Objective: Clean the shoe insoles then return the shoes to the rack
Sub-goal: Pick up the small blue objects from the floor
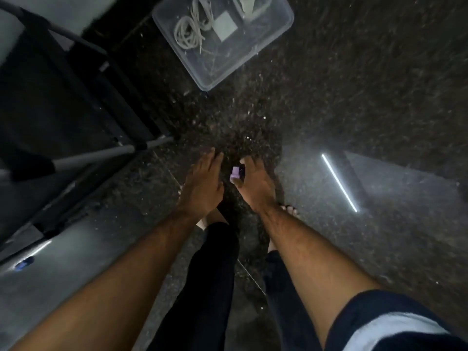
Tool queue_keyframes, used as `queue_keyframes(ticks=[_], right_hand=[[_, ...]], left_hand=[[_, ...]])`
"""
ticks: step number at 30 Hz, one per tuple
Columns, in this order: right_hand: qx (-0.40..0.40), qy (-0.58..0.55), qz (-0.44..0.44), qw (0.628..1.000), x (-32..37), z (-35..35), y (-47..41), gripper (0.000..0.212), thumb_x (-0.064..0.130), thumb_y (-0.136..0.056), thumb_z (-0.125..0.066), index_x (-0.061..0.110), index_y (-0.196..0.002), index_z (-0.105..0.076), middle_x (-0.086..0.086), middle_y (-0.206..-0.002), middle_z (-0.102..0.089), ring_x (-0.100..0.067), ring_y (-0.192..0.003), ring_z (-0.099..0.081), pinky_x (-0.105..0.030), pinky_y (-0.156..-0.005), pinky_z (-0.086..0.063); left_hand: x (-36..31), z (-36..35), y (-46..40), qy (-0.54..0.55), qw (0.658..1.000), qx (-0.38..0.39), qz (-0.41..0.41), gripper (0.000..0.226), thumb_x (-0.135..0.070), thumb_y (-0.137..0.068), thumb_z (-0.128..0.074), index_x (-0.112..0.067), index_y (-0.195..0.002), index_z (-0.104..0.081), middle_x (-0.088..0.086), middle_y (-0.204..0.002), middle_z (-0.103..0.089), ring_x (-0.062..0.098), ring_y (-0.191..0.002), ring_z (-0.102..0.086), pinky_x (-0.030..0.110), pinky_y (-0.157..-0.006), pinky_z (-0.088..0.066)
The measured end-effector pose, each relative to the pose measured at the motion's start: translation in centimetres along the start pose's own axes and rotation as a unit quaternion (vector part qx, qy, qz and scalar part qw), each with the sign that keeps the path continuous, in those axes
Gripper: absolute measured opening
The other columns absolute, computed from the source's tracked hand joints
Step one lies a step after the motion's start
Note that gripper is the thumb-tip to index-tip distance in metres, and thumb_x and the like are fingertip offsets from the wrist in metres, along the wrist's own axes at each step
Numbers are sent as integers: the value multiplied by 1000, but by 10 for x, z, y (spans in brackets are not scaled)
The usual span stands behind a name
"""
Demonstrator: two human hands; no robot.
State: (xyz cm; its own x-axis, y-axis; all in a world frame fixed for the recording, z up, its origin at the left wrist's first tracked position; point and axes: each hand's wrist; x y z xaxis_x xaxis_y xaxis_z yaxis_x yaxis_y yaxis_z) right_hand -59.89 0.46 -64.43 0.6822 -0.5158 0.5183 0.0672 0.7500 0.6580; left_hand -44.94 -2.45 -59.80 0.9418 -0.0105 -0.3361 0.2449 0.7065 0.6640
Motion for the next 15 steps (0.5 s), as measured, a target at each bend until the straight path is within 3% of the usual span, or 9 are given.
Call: queue_keyframes(ticks=[4,7,9,12,15], right_hand=[[18,16,23,999,-4,-31,-8,53,24,-82,-77,22,-125,-46,-8,-127,-48,-22,-93,-71,-42,-76,-61],[5,51,30,998,-6,-39,-12,40,16,-87,-63,18,-123,-47,-13,-119,-51,-29,-85,-68,-43,-71,-59],[9,-3,33,999,-6,-31,-11,37,11,-83,-60,14,-118,-51,-14,-114,-55,-28,-82,-66,-39,-74,-58],[6,-102,19,995,1,5,3,28,-1,-77,-62,8,-103,-58,-12,-98,-62,-19,-79,-55,-20,-72,-41],[60,-205,-52,975,22,60,35,31,2,-79,-61,20,-103,-54,1,-90,-62,-20,-77,-61,-34,-68,-52]], left_hand=[[10,-21,-11,-12,1000,5,12,79,-13,-93,-58,-10,-160,-16,11,-170,-9,30,-156,-9,50,-124,-18],[13,-23,-10,-13,1000,11,15,81,-16,-94,-58,-10,-161,-13,11,-170,-6,29,-156,-7,51,-124,-18],[12,-19,-5,-13,1000,10,10,81,-16,-94,-58,-11,-161,-12,10,-170,-6,29,-156,-7,51,-124,-18],[1,-1,10,0,1000,11,12,81,-14,-93,-57,-9,-161,-13,12,-169,-9,31,-156,-9,53,-123,-18],[-24,33,47,3,1000,12,4,81,-15,-91,-58,-8,-160,-17,14,-169,-13,34,-155,-14,54,-122,-22]])
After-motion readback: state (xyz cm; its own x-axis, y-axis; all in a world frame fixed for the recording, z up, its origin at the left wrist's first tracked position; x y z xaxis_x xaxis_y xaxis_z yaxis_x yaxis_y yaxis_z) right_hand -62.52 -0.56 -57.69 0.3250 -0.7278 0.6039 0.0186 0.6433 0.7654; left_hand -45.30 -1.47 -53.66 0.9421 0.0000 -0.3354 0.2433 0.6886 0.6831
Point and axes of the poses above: each hand's wrist, its own y-axis away from the middle knuckle, its own z-axis out of the back of the hand, x = y × z
